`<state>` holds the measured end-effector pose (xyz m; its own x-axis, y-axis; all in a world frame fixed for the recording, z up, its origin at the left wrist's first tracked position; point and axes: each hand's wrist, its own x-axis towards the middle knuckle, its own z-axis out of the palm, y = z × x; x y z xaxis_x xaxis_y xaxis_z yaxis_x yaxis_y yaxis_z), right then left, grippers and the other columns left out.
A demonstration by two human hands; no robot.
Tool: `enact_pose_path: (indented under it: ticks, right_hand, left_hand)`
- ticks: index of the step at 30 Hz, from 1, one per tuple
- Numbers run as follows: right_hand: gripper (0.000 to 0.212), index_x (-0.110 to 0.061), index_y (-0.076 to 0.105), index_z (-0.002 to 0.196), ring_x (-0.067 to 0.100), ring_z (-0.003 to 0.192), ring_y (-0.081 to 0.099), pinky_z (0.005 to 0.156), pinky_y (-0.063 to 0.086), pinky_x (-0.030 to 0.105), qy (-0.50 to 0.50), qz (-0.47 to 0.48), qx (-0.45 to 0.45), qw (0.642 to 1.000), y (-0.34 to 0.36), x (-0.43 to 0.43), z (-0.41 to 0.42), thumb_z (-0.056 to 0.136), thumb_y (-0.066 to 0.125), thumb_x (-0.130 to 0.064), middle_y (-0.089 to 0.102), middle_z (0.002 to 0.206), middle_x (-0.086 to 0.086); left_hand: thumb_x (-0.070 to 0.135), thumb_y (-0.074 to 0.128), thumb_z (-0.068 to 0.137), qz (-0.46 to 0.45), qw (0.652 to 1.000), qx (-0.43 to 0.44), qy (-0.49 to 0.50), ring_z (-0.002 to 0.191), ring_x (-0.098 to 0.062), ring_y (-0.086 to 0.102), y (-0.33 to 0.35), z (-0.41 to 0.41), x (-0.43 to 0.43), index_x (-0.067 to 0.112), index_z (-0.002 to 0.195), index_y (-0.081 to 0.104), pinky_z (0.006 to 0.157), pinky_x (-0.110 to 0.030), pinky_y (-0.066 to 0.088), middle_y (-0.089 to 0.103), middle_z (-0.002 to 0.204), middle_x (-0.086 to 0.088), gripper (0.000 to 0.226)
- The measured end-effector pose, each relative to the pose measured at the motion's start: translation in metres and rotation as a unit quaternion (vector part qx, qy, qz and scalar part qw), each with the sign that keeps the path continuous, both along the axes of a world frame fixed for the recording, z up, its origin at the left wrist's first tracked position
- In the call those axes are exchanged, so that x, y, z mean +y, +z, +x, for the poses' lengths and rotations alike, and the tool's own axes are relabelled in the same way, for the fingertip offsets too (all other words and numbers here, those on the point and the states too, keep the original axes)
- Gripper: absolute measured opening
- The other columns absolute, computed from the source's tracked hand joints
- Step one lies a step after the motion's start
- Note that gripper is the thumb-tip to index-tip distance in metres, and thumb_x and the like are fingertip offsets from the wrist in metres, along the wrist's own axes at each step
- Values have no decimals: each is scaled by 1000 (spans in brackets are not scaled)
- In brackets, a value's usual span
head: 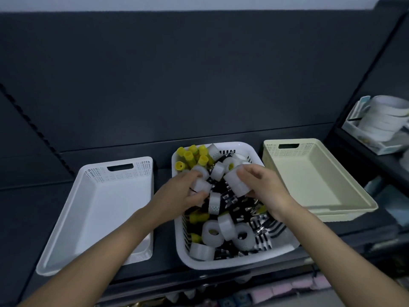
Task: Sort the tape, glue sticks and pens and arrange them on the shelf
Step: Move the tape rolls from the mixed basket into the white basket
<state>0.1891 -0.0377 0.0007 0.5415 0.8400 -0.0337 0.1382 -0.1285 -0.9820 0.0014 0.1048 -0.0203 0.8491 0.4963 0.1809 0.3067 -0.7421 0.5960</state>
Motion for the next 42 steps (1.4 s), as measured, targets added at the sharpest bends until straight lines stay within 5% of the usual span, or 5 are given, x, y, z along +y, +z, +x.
enact_pose_path:
  ticks: [11,19,28,33,42]
  right_hand:
    - [24,-19,65,105,5,77,54,64,40,6,191,1,-172,966,25,86,-72,85,67,-32,63,88,-4]
    - [32,-18,62,101,15,86,53,72,42,27,310,-14,-349,884,-4,147,-153,80,68,-40,57,92,-3]
    - [40,-16,59,115,26,102,55,89,33,39,361,-85,-536,759,-30,150,-165,86,57,-45,61,106,5]
    - [40,-11,55,128,25,114,51,95,42,37,336,-40,-470,816,-9,138,-144,92,56,-30,57,125,8]
    - [18,-2,60,79,26,83,54,73,44,42,183,-71,-513,836,8,92,-27,89,52,-14,59,83,7]
  left_hand:
    - [56,64,74,7,966,-4,259,80,-1,54,24,-97,29,31,116,50,65,-18,40,56,90,19,51]
    - [49,72,74,-47,934,206,287,82,-16,59,-1,-163,34,22,120,50,76,-36,51,59,90,6,58]
    - [36,70,78,-77,928,227,285,90,-15,58,-26,-175,36,23,138,42,80,-29,50,58,102,6,67]
    - [35,68,85,-30,952,164,257,116,-17,54,-8,-154,34,19,144,37,95,-30,45,50,136,-2,68]
    - [26,64,88,35,989,40,136,110,-8,50,18,-60,14,22,134,52,85,-11,31,53,122,8,47]
